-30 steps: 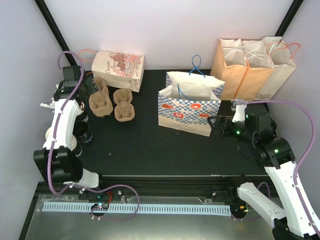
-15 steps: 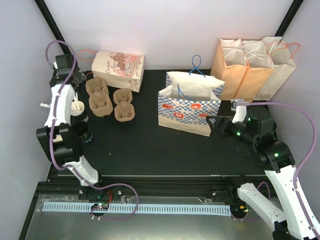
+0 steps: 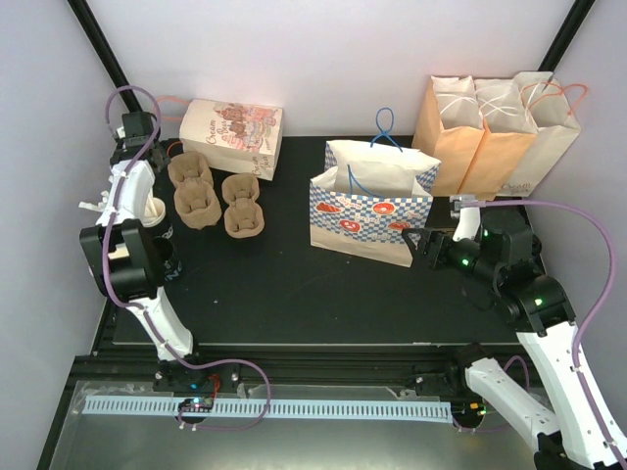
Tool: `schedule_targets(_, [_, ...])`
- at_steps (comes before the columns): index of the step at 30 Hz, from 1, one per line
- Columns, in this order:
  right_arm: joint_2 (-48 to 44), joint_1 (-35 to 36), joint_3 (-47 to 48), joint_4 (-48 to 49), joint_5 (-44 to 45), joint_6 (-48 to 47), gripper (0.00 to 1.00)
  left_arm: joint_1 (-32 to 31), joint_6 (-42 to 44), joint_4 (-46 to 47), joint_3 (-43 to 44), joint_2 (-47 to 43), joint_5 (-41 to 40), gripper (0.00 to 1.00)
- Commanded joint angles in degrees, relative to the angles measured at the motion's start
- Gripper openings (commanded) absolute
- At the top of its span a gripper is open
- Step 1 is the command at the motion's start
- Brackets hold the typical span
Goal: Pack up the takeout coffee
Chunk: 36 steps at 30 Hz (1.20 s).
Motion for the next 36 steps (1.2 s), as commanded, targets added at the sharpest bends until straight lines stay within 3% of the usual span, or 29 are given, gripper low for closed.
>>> schedule_targets(1, [0.2, 0.0, -0.7, 1.5, 0.5, -1.1, 0.81, 0.0, 0.9, 2.4, 3.7, 1.0, -3.0, 0.6])
schedule_targets(13, [1.2, 0.0, -1.0, 2.2, -0.2, -1.1, 0.81, 0.0, 0.8, -1.0, 5.8, 0.3, -7.4, 0.03])
schedule_targets(23, [1.1, 0.0, -1.2, 2.1, -0.2, -1.0, 0.81, 0.1, 1.5, -3.0, 5.3, -5.2, -11.3, 0.02])
schedule_targets(36, [0.9, 0.1, -2.2, 2.9, -1.6, -0.6, 0.81, 0.0, 5.7, 1.1, 1.6, -19.5, -8.8, 0.01])
